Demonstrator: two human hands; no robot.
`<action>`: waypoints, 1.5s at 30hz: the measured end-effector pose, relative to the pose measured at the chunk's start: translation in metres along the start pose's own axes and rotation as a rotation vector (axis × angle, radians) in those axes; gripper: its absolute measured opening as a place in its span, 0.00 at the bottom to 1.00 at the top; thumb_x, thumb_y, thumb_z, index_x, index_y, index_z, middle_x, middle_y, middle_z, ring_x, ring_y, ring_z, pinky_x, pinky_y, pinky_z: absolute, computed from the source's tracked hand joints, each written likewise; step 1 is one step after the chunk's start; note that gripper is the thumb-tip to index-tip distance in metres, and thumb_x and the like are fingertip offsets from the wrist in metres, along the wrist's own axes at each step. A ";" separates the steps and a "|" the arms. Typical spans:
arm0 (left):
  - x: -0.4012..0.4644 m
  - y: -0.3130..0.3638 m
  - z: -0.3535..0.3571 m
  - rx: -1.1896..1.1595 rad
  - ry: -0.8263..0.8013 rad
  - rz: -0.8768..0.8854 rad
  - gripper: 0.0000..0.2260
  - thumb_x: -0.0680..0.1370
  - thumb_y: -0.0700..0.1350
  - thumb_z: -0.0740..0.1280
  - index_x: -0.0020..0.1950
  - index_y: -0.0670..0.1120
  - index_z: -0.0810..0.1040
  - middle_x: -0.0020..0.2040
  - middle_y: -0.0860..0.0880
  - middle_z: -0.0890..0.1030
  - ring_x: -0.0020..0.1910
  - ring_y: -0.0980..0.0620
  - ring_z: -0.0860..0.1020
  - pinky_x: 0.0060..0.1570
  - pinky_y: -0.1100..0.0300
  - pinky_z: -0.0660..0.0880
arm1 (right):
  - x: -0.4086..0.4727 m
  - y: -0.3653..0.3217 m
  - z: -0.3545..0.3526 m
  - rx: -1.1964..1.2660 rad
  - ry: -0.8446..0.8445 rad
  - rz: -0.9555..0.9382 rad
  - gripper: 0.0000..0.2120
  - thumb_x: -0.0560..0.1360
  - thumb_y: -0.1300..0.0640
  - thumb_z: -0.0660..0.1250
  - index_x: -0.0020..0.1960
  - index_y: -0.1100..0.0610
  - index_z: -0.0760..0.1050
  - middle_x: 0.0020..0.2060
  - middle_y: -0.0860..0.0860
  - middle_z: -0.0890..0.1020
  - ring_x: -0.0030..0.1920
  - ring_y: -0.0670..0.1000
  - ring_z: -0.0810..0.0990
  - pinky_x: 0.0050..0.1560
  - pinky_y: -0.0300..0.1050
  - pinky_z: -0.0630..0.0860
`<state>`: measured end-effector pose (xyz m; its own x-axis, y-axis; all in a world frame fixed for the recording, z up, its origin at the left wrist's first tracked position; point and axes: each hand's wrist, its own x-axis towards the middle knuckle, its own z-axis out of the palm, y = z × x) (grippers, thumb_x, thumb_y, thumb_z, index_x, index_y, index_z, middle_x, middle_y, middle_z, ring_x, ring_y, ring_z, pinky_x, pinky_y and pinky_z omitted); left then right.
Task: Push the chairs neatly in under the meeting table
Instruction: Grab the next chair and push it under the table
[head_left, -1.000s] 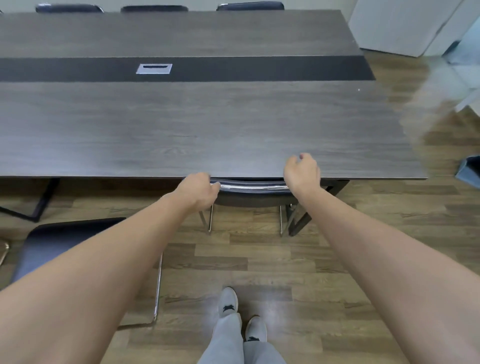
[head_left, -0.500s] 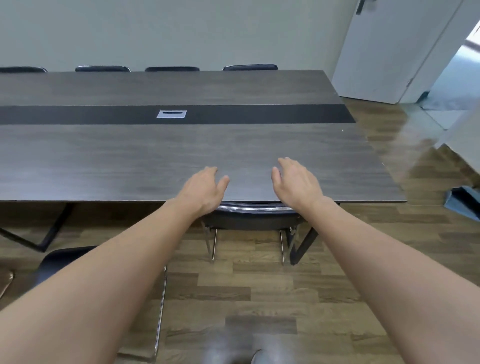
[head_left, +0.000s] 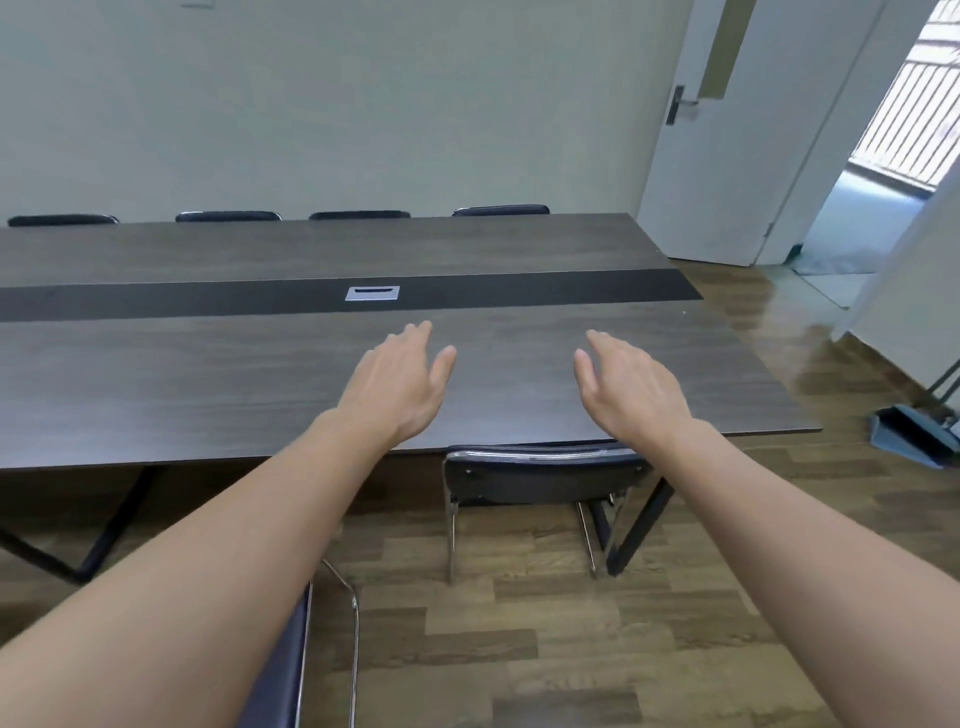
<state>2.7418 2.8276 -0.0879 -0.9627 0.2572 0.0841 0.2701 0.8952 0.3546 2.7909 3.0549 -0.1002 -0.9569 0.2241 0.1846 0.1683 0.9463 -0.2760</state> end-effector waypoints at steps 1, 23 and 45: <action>-0.006 -0.009 -0.006 0.000 0.009 0.007 0.26 0.85 0.55 0.52 0.80 0.43 0.57 0.79 0.42 0.61 0.76 0.42 0.62 0.73 0.48 0.60 | -0.006 -0.010 -0.001 -0.004 0.010 0.000 0.19 0.83 0.51 0.51 0.66 0.61 0.69 0.64 0.57 0.75 0.64 0.60 0.72 0.58 0.54 0.70; -0.141 -0.070 -0.086 -0.090 0.099 0.048 0.26 0.84 0.57 0.52 0.79 0.45 0.60 0.78 0.44 0.64 0.76 0.42 0.63 0.72 0.49 0.60 | -0.145 -0.132 -0.032 -0.056 0.102 -0.071 0.16 0.83 0.49 0.49 0.58 0.58 0.69 0.56 0.54 0.76 0.57 0.59 0.74 0.47 0.52 0.69; -0.270 -0.103 -0.123 -0.094 0.116 0.058 0.27 0.84 0.57 0.52 0.80 0.45 0.58 0.80 0.46 0.60 0.78 0.45 0.60 0.74 0.49 0.59 | -0.250 -0.202 -0.053 -0.032 0.119 -0.099 0.21 0.83 0.49 0.49 0.67 0.60 0.68 0.65 0.55 0.74 0.64 0.59 0.72 0.56 0.53 0.70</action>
<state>2.9715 2.6209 -0.0329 -0.9423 0.2593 0.2120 0.3283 0.8403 0.4315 3.0087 2.8203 -0.0406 -0.9349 0.1534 0.3201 0.0837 0.9717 -0.2211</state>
